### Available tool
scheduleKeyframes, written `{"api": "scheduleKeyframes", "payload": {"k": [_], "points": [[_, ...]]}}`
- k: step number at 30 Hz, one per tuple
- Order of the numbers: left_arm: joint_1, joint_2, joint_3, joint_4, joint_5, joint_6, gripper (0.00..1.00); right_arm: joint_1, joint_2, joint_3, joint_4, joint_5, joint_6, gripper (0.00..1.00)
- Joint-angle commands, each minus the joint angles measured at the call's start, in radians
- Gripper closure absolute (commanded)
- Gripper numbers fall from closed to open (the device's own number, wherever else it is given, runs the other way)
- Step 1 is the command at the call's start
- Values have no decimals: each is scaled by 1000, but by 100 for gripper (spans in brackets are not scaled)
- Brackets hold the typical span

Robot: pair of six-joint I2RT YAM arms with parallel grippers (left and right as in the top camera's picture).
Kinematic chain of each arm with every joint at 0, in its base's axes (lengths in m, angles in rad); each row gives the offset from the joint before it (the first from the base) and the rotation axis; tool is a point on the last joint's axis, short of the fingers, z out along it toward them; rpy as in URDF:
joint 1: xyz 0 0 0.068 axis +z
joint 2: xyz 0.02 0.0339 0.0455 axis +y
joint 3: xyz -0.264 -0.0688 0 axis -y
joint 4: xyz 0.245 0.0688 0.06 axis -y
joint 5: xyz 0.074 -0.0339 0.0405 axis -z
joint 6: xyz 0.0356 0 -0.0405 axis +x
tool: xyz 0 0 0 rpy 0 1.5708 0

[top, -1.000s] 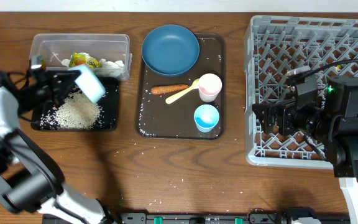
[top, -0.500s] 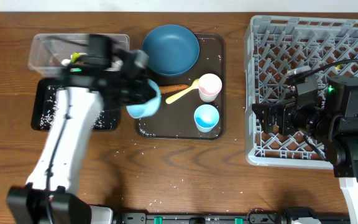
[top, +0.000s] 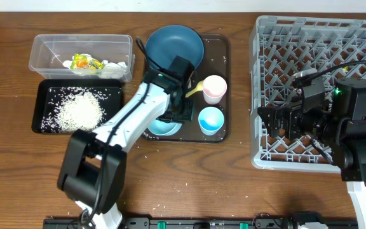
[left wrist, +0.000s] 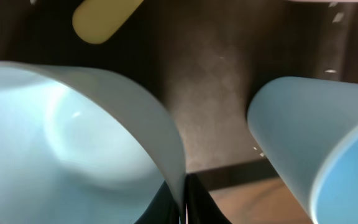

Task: Sort waste into correct bins and load items into the dishwasher rack
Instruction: 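Set the emptied bowl back on the brown tray with the left gripper, then grasp the light-blue cup with the left gripper and lift it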

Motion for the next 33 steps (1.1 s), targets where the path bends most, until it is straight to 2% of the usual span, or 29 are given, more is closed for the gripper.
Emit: {"api": "scheduleKeyframes", "payload": {"k": [1, 4, 7, 13, 16, 19, 21, 27, 33], "points": [[-12, 22, -5, 6, -35, -28, 87, 19, 0, 18, -1, -10, 14, 1], [-16, 21, -5, 15, -35, -28, 72, 19, 1, 18, -1, -10, 14, 1], [-16, 19, -4, 21, -30, -28, 62, 19, 1, 18, 0, -10, 14, 1], [-10, -5, 38, 13, -26, -8, 52, 19, 1, 18, 0, -10, 14, 1], [5, -33, 67, 37, -105, -8, 44, 19, 1, 18, 3, -10, 14, 1], [27, -41, 74, 90, -183, -8, 41, 19, 1, 18, 8, -10, 14, 1], [39, -37, 72, 111, -179, -7, 40, 19, 1, 18, 11, -10, 14, 1], [37, -40, 72, 101, -30, 114, 40, 19, 2, 18, 8, -10, 14, 1], [32, -48, 72, 80, 225, 169, 39, 19, 23, 18, 8, -10, 14, 1]]}}
